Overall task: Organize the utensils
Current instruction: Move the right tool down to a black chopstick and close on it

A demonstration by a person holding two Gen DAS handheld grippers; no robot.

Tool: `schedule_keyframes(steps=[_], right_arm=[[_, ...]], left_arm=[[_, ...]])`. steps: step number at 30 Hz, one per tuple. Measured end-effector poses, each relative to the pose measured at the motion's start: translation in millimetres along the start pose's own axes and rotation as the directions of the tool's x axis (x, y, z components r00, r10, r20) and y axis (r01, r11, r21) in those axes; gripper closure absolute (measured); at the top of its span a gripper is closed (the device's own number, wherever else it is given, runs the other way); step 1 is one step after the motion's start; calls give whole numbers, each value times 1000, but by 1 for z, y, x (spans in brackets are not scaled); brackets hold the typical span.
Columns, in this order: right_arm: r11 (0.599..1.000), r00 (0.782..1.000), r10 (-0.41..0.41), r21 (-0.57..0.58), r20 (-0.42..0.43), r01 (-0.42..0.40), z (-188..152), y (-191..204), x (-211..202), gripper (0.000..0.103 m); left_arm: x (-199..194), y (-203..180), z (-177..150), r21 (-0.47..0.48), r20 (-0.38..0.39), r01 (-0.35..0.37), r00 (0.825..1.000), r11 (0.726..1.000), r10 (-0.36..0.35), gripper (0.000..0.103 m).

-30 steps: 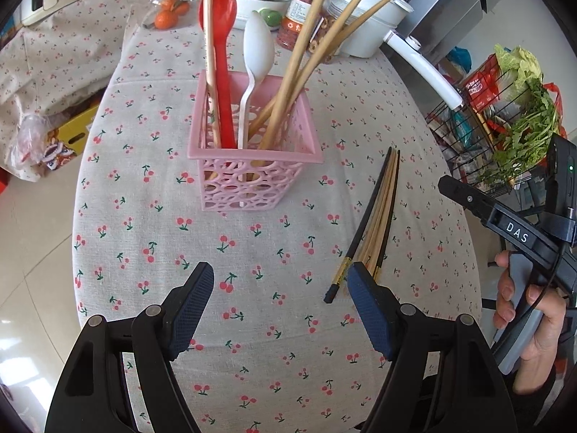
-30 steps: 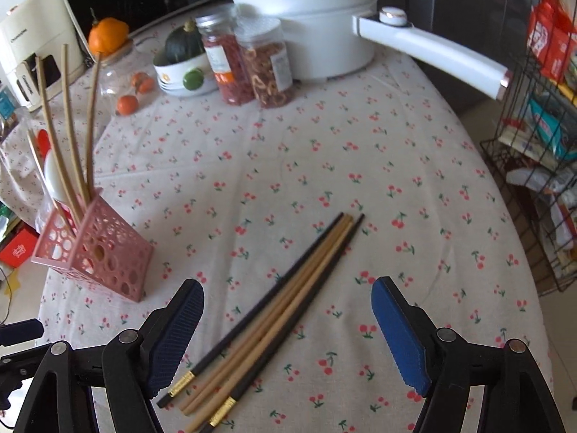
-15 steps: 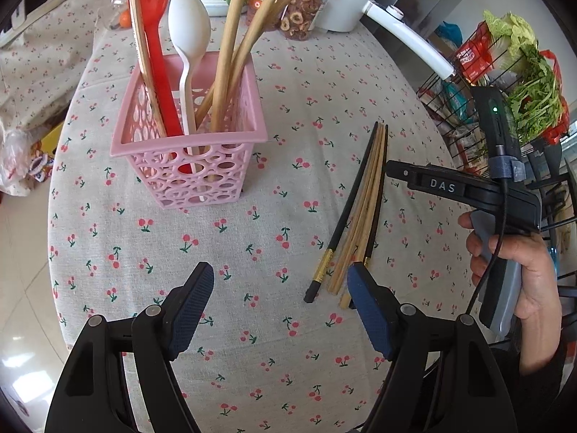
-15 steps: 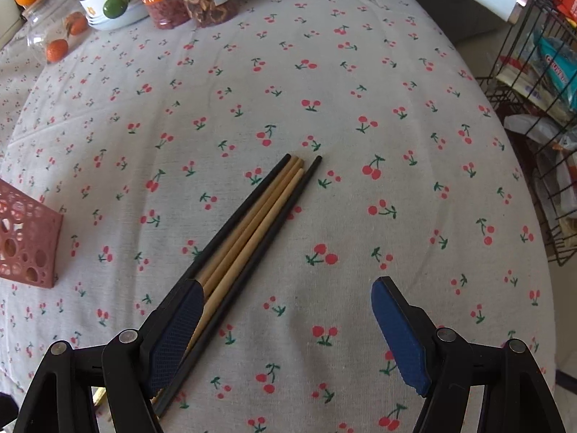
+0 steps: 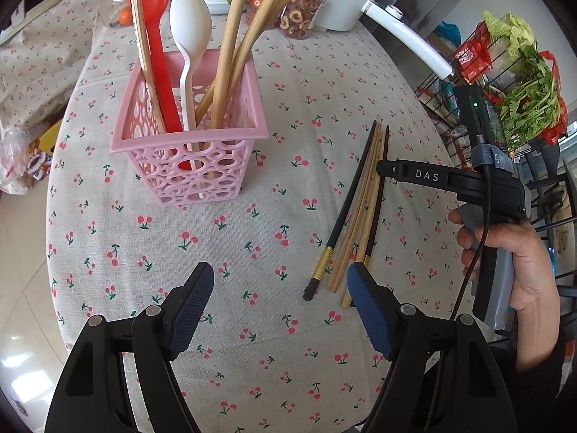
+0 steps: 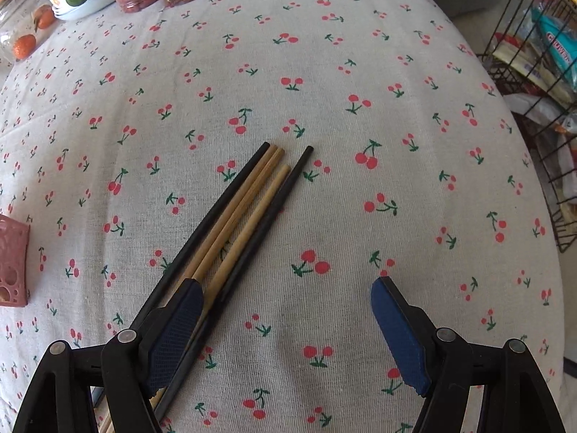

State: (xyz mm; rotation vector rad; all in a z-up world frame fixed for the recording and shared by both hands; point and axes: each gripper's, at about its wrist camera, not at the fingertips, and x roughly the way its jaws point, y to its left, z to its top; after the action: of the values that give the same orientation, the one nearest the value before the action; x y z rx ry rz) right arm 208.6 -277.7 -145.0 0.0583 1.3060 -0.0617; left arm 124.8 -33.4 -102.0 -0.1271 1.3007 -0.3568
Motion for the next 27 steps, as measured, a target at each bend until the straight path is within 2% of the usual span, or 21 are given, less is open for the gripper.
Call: schedule_keyframes(steps=[15,17,19,22,23,24,25,27], right_arm=[[999,999,10,38,-53,-8,-5,-14,1,25],[1000,999,-4,28,-49,6,-6,-9,2,25],[998,998,-55,-6,-39,55,-7,1,3,28],[999,999,-45,-18,-2,45,-9,7,-2,43],[999,999,-46,-13,8,46,-10,6,-4,57],[999,999,-42,-11,15,42,-9,3,-6,65],[999,999,-37,-2,16,37,-9,0,-7,87],[999,1000,3,39,11,-3,-10,-12,-8,94]], left_arm=[[7,-8,-2,25,-14,-8,1000,1000,9,24],[9,-10,-2,32,-16,-10,1000,999,11,24],[11,-11,-3,40,-19,-12,1000,999,13,24],[12,-14,-5,53,-12,-19,1000,998,19,24],[11,-16,-6,64,-9,-13,1000,998,13,24],[11,-19,-7,76,-4,-2,1000,997,2,24],[10,-23,-8,88,3,11,1000,996,-12,24],[9,-32,-8,110,16,39,999,993,-41,25]])
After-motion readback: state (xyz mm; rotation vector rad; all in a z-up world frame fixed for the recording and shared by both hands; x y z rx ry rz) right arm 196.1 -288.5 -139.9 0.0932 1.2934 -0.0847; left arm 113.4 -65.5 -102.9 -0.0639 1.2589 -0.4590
